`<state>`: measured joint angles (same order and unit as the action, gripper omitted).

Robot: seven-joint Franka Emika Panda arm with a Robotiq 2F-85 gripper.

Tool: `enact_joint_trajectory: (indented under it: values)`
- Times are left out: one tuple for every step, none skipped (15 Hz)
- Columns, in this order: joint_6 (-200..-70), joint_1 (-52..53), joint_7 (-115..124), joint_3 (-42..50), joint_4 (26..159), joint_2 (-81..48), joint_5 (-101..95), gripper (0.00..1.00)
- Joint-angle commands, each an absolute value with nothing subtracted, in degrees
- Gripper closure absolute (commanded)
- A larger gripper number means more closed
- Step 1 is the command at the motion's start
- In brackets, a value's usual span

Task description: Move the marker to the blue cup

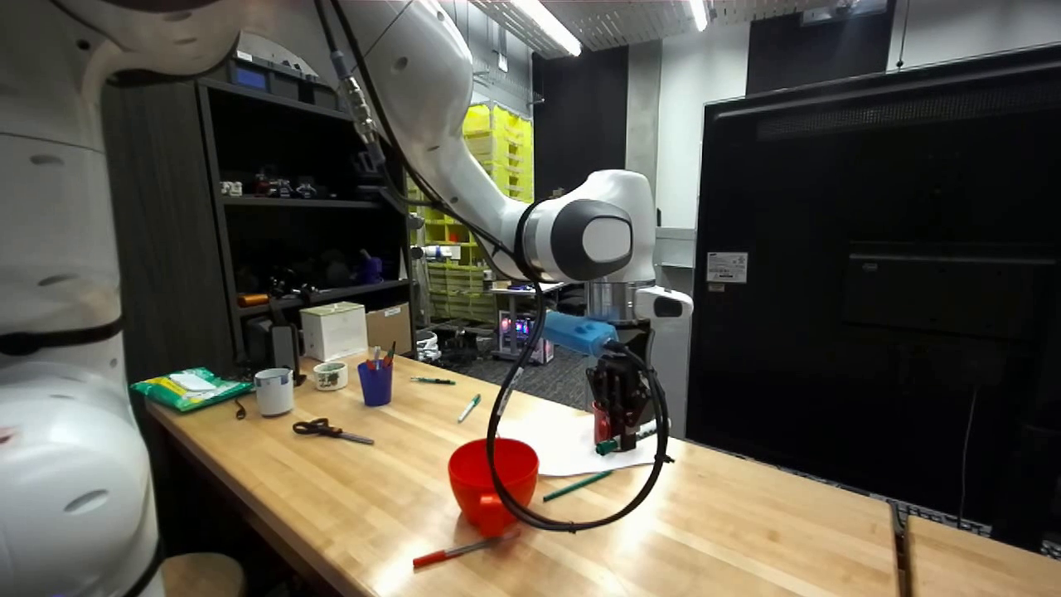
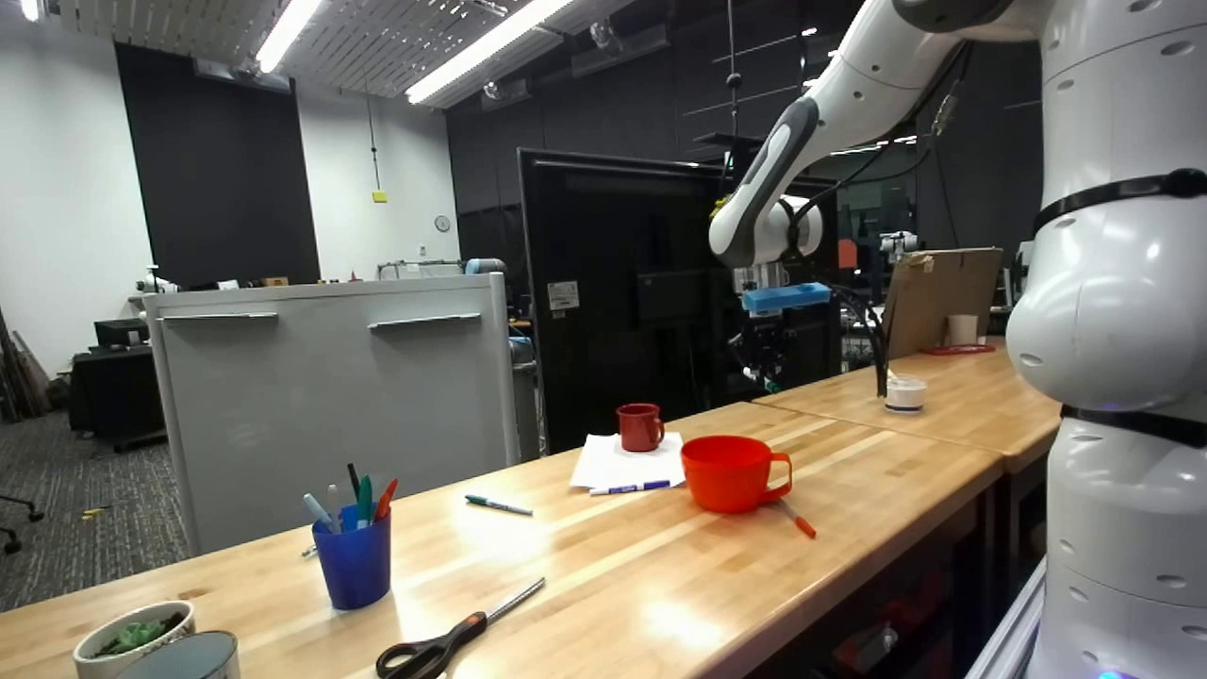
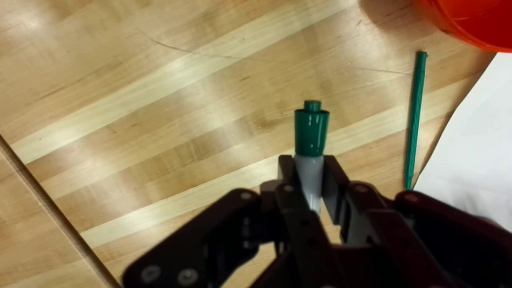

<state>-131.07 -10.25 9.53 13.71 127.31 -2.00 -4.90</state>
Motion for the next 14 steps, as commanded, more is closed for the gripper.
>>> enact_joint_trajectory:
  values:
    - [-130.9, -10.8, 9.5, 13.1, 127.2, -2.0, -4.9, 0.8]
    - [-130.8, -10.6, 9.7, 13.0, 127.1, -2.3, -5.2, 0.95]
    - [-130.9, -10.2, 10.0, 12.6, 127.0, -2.4, -5.9, 0.95]
    - [-130.9, -9.9, 10.0, 12.2, 126.9, -2.5, -6.3, 0.95]
    - [-130.9, -9.5, 10.1, 11.6, 126.8, -2.3, -6.9, 0.95]
    - [-130.8, -9.0, 10.0, 11.0, 126.8, -1.9, -7.6, 0.95]
    - [-130.8, -8.4, 10.0, 10.3, 126.9, -1.5, -8.6, 0.95]
    - [-130.7, -7.8, 9.7, 9.5, 126.9, -1.0, -9.4, 0.95]
    - [-130.8, -7.2, 9.8, 8.8, 126.9, -0.6, -10.6, 0.95]
    - [-130.9, -6.5, 9.6, 8.0, 127.1, 0.2, -11.7, 0.95]
    - [-131.0, -5.8, 9.4, 7.2, 127.3, 0.8, -12.7, 0.95]
    - [-131.0, -5.2, 9.2, 6.4, 127.5, 1.4, -13.5, 0.95]
    - [-131.2, -4.6, 8.9, 5.7, 127.8, 2.0, -14.3, 0.95]
    - [-131.1, -4.1, 8.5, 5.0, 127.8, 2.5, -14.9, 0.95]
